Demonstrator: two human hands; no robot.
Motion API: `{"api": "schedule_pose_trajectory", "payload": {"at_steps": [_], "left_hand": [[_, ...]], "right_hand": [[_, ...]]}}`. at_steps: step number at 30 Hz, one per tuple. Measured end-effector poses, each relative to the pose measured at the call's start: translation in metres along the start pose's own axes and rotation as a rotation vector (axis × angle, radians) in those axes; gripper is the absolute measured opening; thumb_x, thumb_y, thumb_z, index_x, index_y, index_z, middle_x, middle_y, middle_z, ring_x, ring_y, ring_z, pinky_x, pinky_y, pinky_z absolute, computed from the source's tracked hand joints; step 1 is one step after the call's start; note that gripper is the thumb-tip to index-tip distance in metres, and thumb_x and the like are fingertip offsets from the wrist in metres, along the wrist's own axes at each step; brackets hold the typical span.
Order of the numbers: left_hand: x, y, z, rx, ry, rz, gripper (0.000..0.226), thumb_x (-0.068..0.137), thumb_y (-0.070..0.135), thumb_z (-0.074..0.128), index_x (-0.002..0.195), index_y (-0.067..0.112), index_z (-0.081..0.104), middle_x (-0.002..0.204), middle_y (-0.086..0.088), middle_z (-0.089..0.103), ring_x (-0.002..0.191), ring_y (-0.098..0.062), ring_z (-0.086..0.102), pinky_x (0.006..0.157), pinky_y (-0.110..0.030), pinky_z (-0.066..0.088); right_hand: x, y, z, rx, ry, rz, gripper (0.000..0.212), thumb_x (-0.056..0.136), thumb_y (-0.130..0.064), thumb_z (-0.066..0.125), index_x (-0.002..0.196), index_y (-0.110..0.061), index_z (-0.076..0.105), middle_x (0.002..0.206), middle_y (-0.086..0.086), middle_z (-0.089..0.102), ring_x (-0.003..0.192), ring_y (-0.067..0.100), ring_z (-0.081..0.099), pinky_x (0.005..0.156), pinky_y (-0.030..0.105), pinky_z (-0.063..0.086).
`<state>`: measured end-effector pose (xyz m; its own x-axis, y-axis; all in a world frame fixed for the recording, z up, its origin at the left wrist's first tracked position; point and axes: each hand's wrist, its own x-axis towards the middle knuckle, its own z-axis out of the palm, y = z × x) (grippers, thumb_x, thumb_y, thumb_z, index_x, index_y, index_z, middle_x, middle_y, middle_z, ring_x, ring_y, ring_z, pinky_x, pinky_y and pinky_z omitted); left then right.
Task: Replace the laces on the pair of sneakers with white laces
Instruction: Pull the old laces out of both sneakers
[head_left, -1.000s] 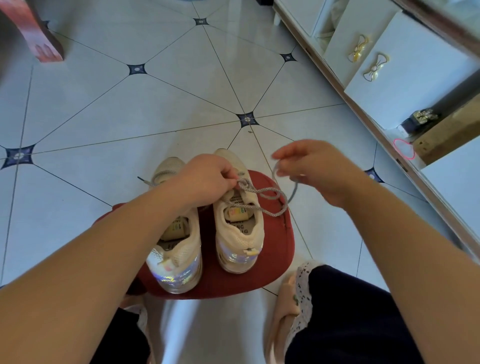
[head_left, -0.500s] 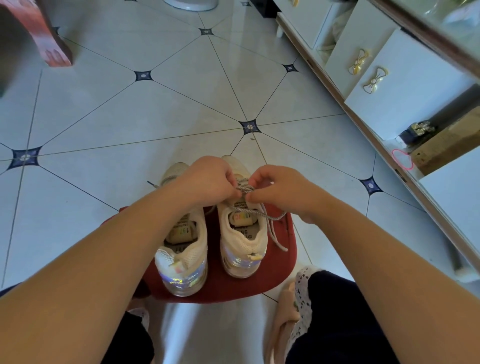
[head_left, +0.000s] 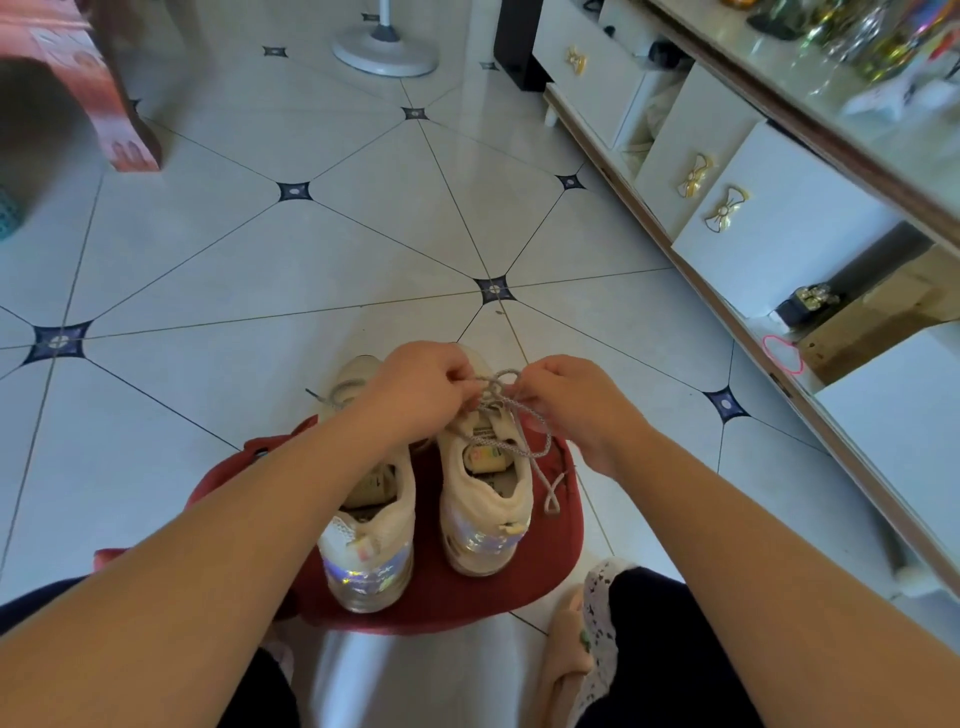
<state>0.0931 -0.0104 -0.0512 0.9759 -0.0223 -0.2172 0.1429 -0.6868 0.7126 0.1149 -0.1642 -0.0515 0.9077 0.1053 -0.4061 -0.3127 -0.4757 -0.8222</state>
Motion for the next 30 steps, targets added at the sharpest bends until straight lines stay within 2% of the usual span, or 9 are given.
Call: {"api": "schedule_pose_trajectory", "payload": {"at_steps": [3, 6, 8, 13, 17, 20, 25, 27, 30], "left_hand": [[-0.004, 0.003, -0.004, -0.259, -0.099, -0.101, 0.017, 0.083, 0.004, 0.06, 0.073, 0.017, 0.058, 0.078, -0.003, 0.066, 0.069, -0.017, 0.064, 0.068, -0.031, 0.055], [-0.005, 0.006, -0.004, -0.019, -0.068, -0.065, 0.014, 0.078, 0.014, 0.061, 0.069, 0.024, 0.056, 0.072, 0.008, 0.058, 0.065, -0.006, 0.056, 0.052, -0.018, 0.04], [-0.007, 0.008, -0.007, 0.064, 0.026, -0.032, 0.012, 0.077, 0.023, 0.062, 0.069, 0.022, 0.054, 0.066, 0.009, 0.054, 0.057, -0.001, 0.051, 0.048, -0.016, 0.034], [-0.01, 0.009, -0.023, -0.28, 0.227, -0.139, 0.018, 0.083, 0.021, 0.059, 0.066, 0.018, 0.052, 0.064, 0.003, 0.057, 0.066, -0.015, 0.054, 0.06, -0.027, 0.043], [-0.019, 0.009, -0.039, -0.651, 0.246, -0.224, 0.014, 0.087, 0.013, 0.056, 0.073, 0.012, 0.055, 0.056, -0.001, 0.055, 0.057, -0.014, 0.052, 0.051, -0.023, 0.041], [-0.024, 0.004, -0.043, -0.416, 0.315, -0.187, 0.018, 0.084, 0.013, 0.057, 0.101, 0.011, 0.054, 0.074, -0.003, 0.061, 0.06, -0.014, 0.058, 0.057, -0.026, 0.046], [-0.033, -0.003, -0.029, 0.291, 0.232, -0.081, 0.063, 0.084, 0.028, 0.059, 0.139, 0.015, 0.031, 0.137, -0.009, 0.037, 0.122, -0.028, 0.038, 0.093, -0.038, 0.037], [-0.034, -0.003, -0.022, 0.348, 0.259, 0.035, 0.049, 0.084, 0.031, 0.061, 0.13, 0.021, 0.047, 0.136, -0.001, 0.039, 0.125, -0.024, 0.031, 0.097, -0.037, 0.033], [-0.028, 0.0, -0.01, 0.41, 0.261, 0.148, 0.029, 0.084, 0.035, 0.06, 0.113, 0.029, 0.062, 0.127, 0.007, 0.048, 0.12, -0.02, 0.034, 0.091, -0.034, 0.032]], "right_hand": [[-0.005, -0.002, 0.0, 0.24, -0.127, 0.057, 0.011, 0.084, -0.003, 0.055, 0.084, -0.014, 0.055, 0.093, 0.012, 0.062, 0.087, 0.021, 0.058, 0.087, 0.038, 0.05], [-0.011, -0.009, 0.006, 0.097, -0.133, -0.03, 0.02, 0.082, 0.0, 0.055, 0.09, -0.019, 0.056, 0.093, 0.01, 0.059, 0.089, 0.021, 0.056, 0.088, 0.038, 0.047], [-0.015, -0.022, 0.004, 0.251, -0.089, -0.084, 0.024, 0.081, 0.003, 0.052, 0.09, -0.018, 0.058, 0.083, 0.007, 0.059, 0.081, 0.017, 0.056, 0.082, 0.035, 0.047], [-0.026, -0.047, -0.037, 0.824, -0.032, -0.186, 0.022, 0.083, 0.002, 0.047, 0.093, -0.013, 0.06, 0.063, -0.004, 0.055, 0.059, 0.01, 0.053, 0.074, 0.033, 0.047], [-0.039, -0.048, -0.071, 0.974, 0.074, -0.294, 0.019, 0.087, -0.003, 0.047, 0.096, -0.013, 0.061, 0.065, -0.003, 0.052, 0.05, 0.006, 0.045, 0.056, 0.02, 0.043], [-0.045, -0.043, -0.075, 0.642, 0.053, -0.244, 0.02, 0.09, -0.008, 0.048, 0.09, -0.013, 0.067, 0.068, -0.003, 0.054, 0.047, 0.004, 0.043, 0.049, 0.017, 0.043], [-0.031, -0.017, -0.034, -0.676, 0.133, -0.214, 0.015, 0.089, -0.019, 0.052, 0.091, -0.026, 0.065, 0.094, -0.009, 0.064, 0.072, 0.006, 0.057, 0.073, 0.025, 0.047], [-0.025, -0.008, -0.019, -0.807, 0.107, -0.245, 0.015, 0.088, -0.028, 0.054, 0.098, -0.031, 0.065, 0.11, -0.006, 0.061, 0.095, 0.012, 0.056, 0.076, 0.024, 0.04], [-0.014, -0.002, -0.006, -0.721, 0.048, -0.257, 0.018, 0.082, -0.032, 0.064, 0.098, -0.025, 0.067, 0.107, -0.003, 0.061, 0.087, 0.012, 0.054, 0.065, 0.02, 0.037]]}}
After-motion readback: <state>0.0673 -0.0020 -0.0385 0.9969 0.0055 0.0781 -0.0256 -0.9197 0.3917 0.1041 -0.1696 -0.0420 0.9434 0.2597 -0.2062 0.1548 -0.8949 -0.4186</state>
